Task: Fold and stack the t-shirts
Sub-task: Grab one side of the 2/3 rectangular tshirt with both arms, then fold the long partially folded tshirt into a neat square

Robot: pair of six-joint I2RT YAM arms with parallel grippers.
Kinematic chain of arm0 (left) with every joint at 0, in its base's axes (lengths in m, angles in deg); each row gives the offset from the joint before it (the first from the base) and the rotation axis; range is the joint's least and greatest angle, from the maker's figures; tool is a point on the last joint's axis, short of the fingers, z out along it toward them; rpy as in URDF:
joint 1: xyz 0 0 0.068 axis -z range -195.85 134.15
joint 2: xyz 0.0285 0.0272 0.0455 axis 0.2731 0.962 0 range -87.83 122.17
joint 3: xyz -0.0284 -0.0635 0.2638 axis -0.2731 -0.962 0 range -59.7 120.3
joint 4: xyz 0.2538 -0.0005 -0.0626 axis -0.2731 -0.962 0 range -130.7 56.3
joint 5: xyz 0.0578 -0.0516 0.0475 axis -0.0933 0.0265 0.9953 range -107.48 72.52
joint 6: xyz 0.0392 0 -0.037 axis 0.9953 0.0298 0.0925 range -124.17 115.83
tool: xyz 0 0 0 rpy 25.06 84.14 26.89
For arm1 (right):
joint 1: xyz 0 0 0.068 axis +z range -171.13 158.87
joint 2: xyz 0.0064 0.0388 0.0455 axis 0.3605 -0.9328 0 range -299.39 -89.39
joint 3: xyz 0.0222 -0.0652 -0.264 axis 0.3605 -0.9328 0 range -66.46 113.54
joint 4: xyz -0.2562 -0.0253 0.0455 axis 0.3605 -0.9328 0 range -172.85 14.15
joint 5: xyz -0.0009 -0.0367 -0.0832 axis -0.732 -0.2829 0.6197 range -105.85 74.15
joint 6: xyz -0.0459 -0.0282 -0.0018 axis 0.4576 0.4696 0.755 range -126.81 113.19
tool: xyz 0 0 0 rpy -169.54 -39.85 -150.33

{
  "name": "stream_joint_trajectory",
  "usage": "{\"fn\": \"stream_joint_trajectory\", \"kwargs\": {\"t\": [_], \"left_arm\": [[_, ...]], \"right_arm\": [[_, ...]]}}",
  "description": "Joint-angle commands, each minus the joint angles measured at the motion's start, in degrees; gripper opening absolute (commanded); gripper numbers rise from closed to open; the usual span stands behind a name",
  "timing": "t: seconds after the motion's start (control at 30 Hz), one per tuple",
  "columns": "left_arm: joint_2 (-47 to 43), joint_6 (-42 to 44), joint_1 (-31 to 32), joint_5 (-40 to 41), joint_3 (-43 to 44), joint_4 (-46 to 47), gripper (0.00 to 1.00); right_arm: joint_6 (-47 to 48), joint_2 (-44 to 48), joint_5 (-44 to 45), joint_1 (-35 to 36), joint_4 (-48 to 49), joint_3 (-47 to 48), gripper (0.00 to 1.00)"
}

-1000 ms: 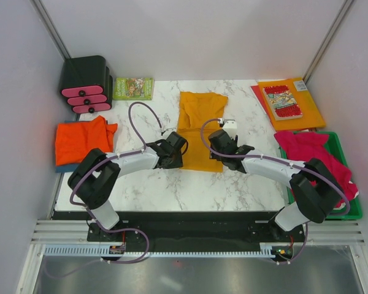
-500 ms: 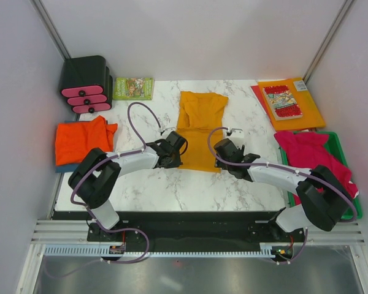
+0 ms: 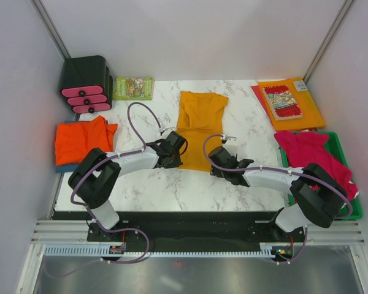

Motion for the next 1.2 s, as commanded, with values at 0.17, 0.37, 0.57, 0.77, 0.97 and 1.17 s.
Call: {"fn": "stream_joint_trajectory", "kwargs": {"t": [0.17,0.37,0.57,0.77,0.97,1.17], "left_arm": [[1.31,-1.45,-0.17,-0.48,-1.18,-2.54,0.02],[0.79,-1.36,-0.17,-0.05,-1.44,-2.89,0.02],[-0.61,-1.45,-0.08,0.13,-2.23,-3.42,0.02],[-8.95,-2.32,3.51,1.62,-5.65,-6.22,0.02],[-18.62,-6.89,12.22,4.79,-9.43,-10.80,0.02],[-27.15,-11.46,17.41,5.58,-13.30,-14.84,0.02]], "right_arm": [[-5.52,-2.50,1.09,0.30,0.38,-2.31,0.49],[-7.46,-6.45,-1.10,0.30,-0.50,-2.04,0.28],[-9.74,-4.88,-1.64,0.47,-1.38,-3.97,0.00],[-11.76,3.55,3.90,6.17,-6.47,-6.17,0.00],[-16.86,11.73,8.29,12.50,-14.98,-6.00,0.00],[-23.09,17.27,12.94,19.00,-22.28,-5.21,0.00]]}}
